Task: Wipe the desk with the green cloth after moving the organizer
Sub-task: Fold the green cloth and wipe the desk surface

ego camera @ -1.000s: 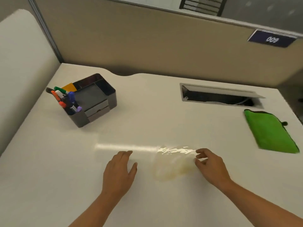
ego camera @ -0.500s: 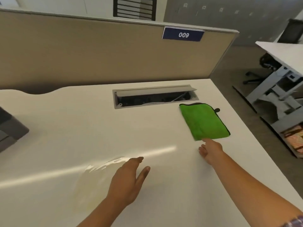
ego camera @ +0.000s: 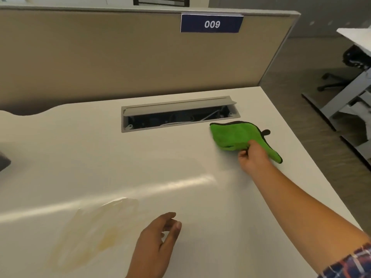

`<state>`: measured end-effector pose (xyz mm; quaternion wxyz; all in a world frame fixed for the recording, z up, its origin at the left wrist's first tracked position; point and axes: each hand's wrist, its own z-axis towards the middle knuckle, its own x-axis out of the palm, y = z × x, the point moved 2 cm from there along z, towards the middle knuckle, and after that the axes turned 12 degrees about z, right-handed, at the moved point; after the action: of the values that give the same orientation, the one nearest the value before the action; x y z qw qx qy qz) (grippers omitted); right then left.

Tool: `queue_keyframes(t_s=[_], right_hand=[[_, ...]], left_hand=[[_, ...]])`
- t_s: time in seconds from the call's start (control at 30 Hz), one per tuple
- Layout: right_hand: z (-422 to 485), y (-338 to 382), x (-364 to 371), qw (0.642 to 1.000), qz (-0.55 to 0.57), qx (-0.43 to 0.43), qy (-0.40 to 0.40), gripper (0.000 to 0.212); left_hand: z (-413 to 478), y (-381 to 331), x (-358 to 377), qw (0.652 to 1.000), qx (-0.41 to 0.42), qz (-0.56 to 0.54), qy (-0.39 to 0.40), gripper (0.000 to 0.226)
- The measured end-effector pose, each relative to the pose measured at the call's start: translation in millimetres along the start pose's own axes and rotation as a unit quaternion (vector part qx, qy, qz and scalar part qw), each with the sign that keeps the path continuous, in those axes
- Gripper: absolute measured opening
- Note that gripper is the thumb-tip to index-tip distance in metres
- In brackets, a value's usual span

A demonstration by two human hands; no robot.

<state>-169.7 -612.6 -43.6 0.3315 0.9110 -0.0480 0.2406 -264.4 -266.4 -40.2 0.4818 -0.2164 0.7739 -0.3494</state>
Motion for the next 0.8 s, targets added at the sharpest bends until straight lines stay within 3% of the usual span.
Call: queue_keyframes(t_s=[0.13, 0.27, 0.33, 0.43, 0.53, 0.63, 0.7, 0.8], right_hand=[[-47, 0, 17, 0.997, 0.000, 0.014, 0.079, 0.018], [-128, -17, 19, 0.974, -0.034, 0.126, 0.186, 0.012], [-174, -39, 13, 0.943, -0.082, 0.219, 0.235, 0.015], [-236, -74, -6, 0.887, -0.132, 0.345, 0.278, 0.044], [-283, -110, -34, 0.845, -0.199, 0.404, 0.289, 0.073], [-312, -152, -65, 0.821, -0.243, 0.442, 0.269, 0.080], [-322, -173, -79, 0.812, -0.261, 0.442, 0.277, 0.078], [-324, -201, -93, 0.812, -0.324, 0.395, 0.283, 0.068]], left_hand=[[-11, 6, -17, 0.996, -0.032, -0.074, 0.025, 0.032], [-20, 16, -36, 0.967, -0.092, -0.231, 0.059, 0.061], [-27, 27, -42, 0.903, -0.192, -0.373, 0.094, 0.065], [-47, 50, -55, 0.804, -0.281, -0.510, 0.118, 0.077], [-75, 77, -75, 0.760, -0.302, -0.554, 0.153, 0.086], [-107, 112, -93, 0.727, -0.285, -0.583, 0.225, 0.060], [-122, 135, -100, 0.754, -0.253, -0.564, 0.221, 0.052], [-134, 167, -121, 0.848, -0.210, -0.466, 0.140, 0.056]])
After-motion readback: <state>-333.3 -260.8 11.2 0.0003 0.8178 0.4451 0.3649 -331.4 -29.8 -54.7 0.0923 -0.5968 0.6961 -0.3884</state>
